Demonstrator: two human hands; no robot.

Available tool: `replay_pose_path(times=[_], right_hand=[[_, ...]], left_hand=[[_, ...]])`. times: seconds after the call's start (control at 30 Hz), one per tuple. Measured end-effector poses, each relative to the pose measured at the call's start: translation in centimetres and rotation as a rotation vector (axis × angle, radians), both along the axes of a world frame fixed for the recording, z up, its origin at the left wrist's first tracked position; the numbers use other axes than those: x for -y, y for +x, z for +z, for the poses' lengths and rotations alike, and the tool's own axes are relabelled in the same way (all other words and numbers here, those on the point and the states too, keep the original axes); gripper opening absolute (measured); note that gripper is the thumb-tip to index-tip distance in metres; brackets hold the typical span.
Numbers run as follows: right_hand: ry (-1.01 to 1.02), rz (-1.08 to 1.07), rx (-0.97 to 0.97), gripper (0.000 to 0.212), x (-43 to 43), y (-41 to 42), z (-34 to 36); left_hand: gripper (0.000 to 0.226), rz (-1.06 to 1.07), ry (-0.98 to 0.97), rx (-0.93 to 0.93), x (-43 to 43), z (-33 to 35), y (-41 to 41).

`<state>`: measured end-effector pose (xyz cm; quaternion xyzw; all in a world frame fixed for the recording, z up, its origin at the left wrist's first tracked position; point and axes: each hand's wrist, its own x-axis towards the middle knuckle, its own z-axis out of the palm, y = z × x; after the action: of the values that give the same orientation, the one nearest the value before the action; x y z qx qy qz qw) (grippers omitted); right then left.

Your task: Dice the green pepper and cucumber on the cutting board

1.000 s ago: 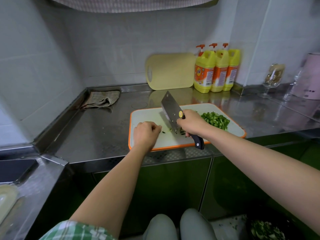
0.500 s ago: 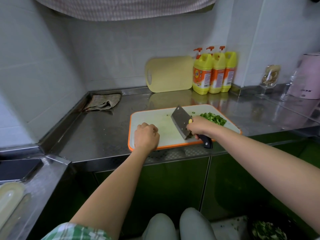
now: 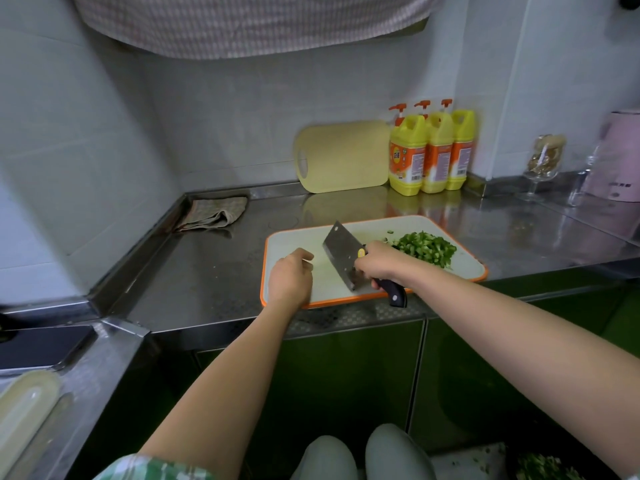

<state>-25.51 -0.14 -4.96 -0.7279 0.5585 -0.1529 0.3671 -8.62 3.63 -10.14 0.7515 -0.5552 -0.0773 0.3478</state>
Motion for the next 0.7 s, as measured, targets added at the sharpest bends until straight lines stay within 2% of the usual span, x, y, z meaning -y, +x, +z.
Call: replay_pose_path(times=[0.17, 0.3, 0.43, 0.57, 0.7], right_hand=[[-0.011, -0.145, -0.009, 0.026, 2.0, -2.9, -0.1], [-0.036, -0.049, 0.056, 0.012, 0.8, -1.2, 0.1], [-0.010, 0.044, 0.057, 0.015, -0.3, 1.5, 0.3], [0.013, -0.049, 0.019, 0.021, 0.8, 0.4, -0.1], [0.024, -0.102, 0.100, 0.011, 1.5, -1.2, 0.2]], left_hand=[[0.039, -0.001, -0.018, -0.028, 0.3, 0.0, 0.0], [0.030, -0.018, -0.031, -0.001, 0.5, 0.0, 0.2], [0.027, -0.028, -0.029, 0.018, 0.3, 0.0, 0.2], [0.026, -0.046, -0.035, -0.024, 0.2, 0.0, 0.4], [0.024, -0.050, -0.025, -0.070, 0.8, 0.4, 0.3]])
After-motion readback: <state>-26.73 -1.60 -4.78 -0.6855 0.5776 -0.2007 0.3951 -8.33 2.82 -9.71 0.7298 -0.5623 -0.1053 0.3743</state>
